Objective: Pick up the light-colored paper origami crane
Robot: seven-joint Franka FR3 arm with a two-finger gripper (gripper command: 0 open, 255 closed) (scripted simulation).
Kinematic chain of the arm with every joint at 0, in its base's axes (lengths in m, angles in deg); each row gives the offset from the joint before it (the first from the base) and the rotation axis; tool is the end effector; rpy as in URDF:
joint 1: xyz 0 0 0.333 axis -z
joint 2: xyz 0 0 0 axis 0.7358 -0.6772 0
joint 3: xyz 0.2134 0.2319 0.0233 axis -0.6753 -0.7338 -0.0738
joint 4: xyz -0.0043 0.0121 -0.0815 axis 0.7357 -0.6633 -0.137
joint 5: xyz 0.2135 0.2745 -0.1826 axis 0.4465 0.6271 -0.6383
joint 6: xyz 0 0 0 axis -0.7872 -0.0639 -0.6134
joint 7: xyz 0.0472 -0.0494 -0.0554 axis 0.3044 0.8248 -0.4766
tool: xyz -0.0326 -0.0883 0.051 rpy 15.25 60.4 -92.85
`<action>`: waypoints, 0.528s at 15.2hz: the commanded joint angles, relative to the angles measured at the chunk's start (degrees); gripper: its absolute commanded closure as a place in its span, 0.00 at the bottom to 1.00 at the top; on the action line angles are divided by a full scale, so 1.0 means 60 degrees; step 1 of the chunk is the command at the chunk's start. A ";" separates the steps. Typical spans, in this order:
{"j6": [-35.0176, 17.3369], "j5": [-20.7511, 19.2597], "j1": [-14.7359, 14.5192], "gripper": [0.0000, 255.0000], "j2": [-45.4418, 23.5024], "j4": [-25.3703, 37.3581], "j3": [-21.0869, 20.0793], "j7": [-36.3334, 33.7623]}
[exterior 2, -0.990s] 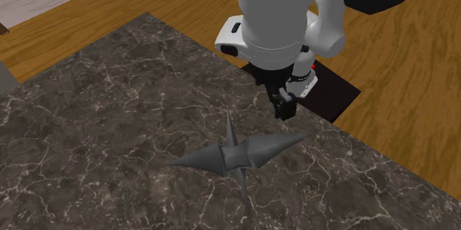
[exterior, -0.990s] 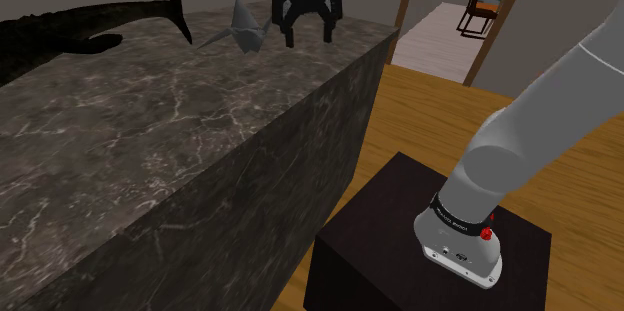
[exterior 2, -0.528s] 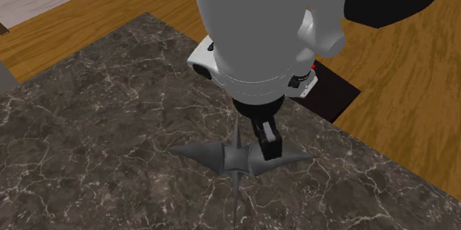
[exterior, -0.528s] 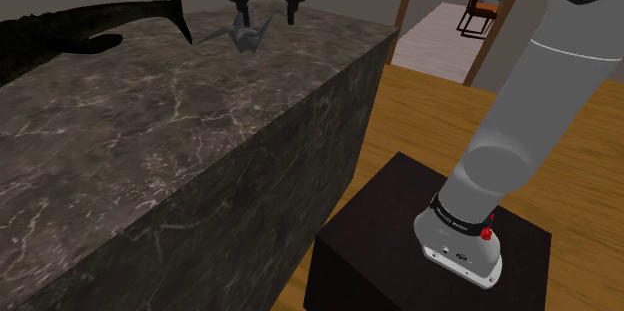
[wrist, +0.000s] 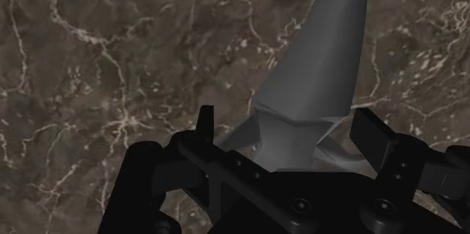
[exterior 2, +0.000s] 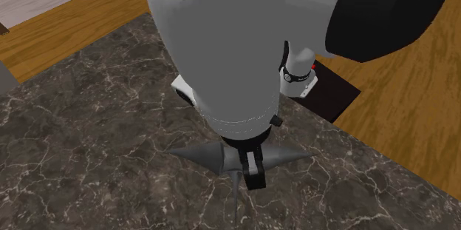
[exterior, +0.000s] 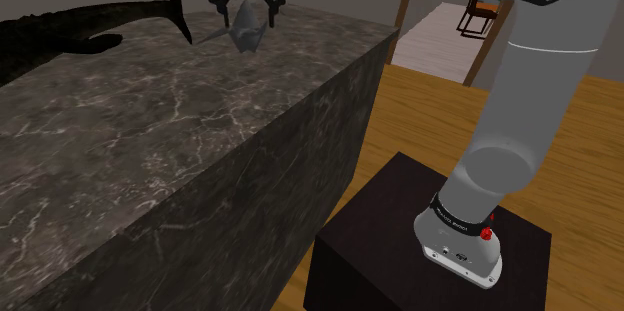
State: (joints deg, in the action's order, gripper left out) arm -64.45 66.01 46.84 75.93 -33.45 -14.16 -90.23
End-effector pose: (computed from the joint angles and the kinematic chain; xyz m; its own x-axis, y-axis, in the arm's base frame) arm 0.5484 0.2116 0.6193 0.8405 -0.5203 -0.1509 -0.5245 -0.8513 0.0135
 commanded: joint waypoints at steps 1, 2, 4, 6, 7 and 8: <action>-0.0272 0.0029 0.0023 0.00 0.0085 -0.0349 0.0009 0.0032; -0.0416 0.0044 0.0036 0.00 0.0130 -0.0537 0.0014 0.0055; -0.0500 0.0053 0.0044 0.00 0.0157 -0.0647 0.0017 0.0068; -0.0508 0.0053 0.0040 1.00 0.0159 -0.0656 0.0015 0.0061; -0.0512 0.0054 0.0043 1.00 0.0161 -0.0663 0.0016 0.0067; -0.0508 0.0053 0.0043 1.00 0.0160 -0.0658 0.0017 0.0067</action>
State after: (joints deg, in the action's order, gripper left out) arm -67.45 66.34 47.10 76.93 -37.30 -14.07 -89.83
